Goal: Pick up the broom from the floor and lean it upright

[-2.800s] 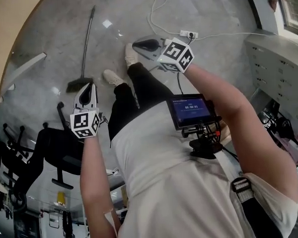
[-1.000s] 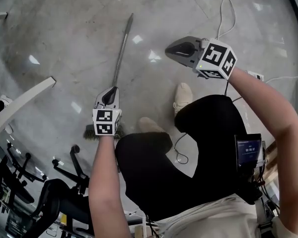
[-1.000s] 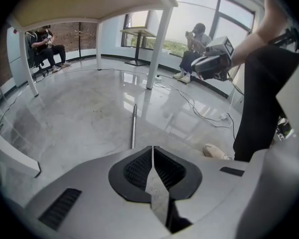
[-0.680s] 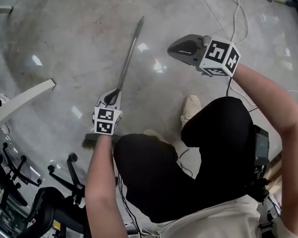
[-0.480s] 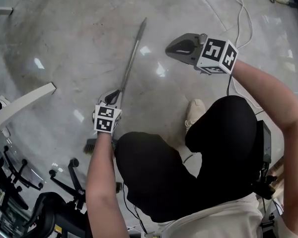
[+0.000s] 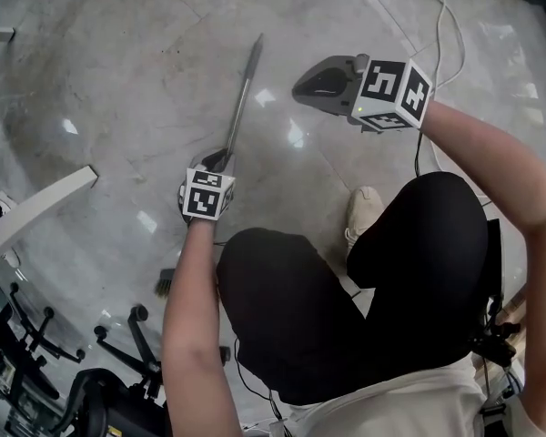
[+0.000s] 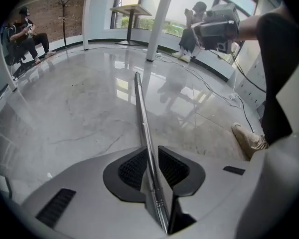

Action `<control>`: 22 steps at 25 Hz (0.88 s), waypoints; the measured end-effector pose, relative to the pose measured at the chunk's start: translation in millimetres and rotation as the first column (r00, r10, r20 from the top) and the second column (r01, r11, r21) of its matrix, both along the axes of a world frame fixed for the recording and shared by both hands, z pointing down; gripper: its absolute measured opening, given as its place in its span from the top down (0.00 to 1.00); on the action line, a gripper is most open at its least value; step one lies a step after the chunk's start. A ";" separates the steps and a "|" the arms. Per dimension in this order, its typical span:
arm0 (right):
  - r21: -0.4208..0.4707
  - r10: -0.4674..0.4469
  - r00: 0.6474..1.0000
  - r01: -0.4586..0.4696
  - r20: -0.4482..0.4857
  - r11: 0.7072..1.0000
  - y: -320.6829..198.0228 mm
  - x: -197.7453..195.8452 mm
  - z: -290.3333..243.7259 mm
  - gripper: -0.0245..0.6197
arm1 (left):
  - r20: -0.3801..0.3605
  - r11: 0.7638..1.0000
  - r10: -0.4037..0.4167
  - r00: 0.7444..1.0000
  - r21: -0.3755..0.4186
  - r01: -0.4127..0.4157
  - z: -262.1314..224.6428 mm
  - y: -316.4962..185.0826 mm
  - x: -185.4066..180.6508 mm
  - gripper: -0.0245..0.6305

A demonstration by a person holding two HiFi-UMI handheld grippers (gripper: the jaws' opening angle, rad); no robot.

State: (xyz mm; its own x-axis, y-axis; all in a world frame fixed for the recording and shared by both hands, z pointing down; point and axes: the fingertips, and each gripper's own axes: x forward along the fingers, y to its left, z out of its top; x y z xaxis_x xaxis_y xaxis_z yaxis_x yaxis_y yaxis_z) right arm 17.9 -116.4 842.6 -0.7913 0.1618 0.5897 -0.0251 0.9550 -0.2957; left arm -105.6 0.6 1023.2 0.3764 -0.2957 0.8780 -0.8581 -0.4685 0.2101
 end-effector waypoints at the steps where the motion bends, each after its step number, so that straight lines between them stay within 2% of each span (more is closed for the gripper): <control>1: 0.001 -0.007 1.000 0.007 -0.004 1.000 1.3 0.3 0.7 0.93 | 0.003 1.000 0.002 1.000 0.003 -0.002 -0.4 -6.3 2.7 0.84; 7: 0.009 -0.010 0.999 0.010 -0.043 1.000 1.2 9.5 8.3 0.93 | 0.036 1.000 0.005 0.999 -0.005 -0.004 4.4 -39.5 12.6 0.81; 11: 0.019 0.011 0.999 -0.010 -0.052 1.000 -3.3 16.0 8.3 0.93 | 0.089 0.999 0.000 0.996 -0.037 0.003 15.1 -49.0 12.0 0.81; 16: 0.025 0.045 0.998 -0.044 -0.050 0.999 -10.3 26.2 4.5 0.93 | 0.151 0.991 0.003 0.989 -0.133 0.017 21.3 -45.1 13.8 0.83; 19: 0.014 0.066 0.997 -0.065 -0.036 0.998 -13.8 27.9 1.6 0.93 | 0.153 0.982 0.025 0.988 -0.186 0.004 14.4 -40.1 15.6 0.83; 22: 0.000 0.091 0.996 -0.091 -0.009 0.996 -15.8 28.1 -5.4 0.93 | 0.127 0.985 -0.013 0.992 -0.169 0.035 -5.5 -36.2 15.6 0.84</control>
